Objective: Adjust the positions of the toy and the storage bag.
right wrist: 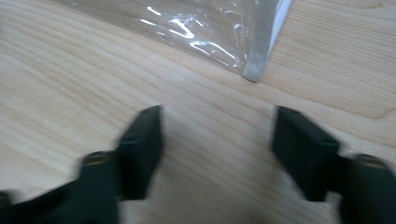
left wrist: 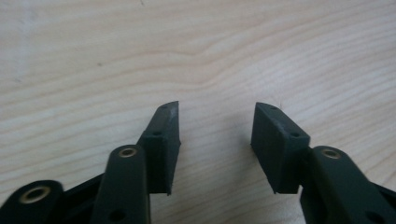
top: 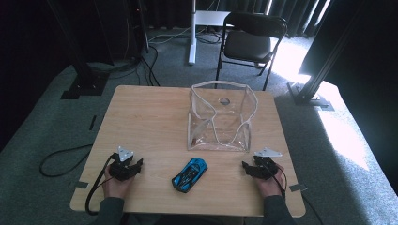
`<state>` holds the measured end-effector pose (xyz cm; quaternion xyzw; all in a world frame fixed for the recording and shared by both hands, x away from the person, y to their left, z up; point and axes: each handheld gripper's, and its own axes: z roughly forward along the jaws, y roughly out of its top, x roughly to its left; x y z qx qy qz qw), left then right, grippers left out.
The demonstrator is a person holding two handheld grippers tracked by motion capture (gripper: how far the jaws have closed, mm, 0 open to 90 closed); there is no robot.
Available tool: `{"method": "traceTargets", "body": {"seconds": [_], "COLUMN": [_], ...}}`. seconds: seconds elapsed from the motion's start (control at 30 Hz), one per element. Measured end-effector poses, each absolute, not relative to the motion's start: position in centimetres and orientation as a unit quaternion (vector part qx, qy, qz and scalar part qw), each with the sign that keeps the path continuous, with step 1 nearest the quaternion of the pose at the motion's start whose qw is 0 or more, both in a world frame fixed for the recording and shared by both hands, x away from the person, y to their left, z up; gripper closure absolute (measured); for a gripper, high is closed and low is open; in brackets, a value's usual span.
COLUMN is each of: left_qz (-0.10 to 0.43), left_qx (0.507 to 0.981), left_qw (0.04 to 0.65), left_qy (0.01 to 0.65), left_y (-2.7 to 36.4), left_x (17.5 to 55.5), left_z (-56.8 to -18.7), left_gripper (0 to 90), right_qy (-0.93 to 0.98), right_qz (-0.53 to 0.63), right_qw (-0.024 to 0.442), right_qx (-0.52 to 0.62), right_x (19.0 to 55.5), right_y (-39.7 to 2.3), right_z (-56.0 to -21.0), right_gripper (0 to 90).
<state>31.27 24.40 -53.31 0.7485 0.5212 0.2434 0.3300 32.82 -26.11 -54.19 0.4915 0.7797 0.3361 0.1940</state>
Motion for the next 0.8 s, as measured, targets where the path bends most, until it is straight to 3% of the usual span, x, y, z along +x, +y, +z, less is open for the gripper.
{"method": "traceTargets", "body": {"seconds": [0.3,0.8], "left_qz": [0.220,0.223], "left_qx": [0.750,0.784], "left_qw": [0.364,0.389], "left_qy": [0.506,0.429], "left_y": [23.7,17.1], "left_x": [31.6,34.2], "left_z": [-51.8,-49.6], "left_gripper": [56.4,53.2], "right_qy": [0.776,0.762], "right_qz": [0.348,0.363], "right_qw": [0.220,0.223], "right_qx": [0.478,0.487], "right_x": [33.0,36.2], "right_y": [-25.7,-26.4], "right_z": [-52.4,-52.1], "right_gripper": [59.8,75.2]}}
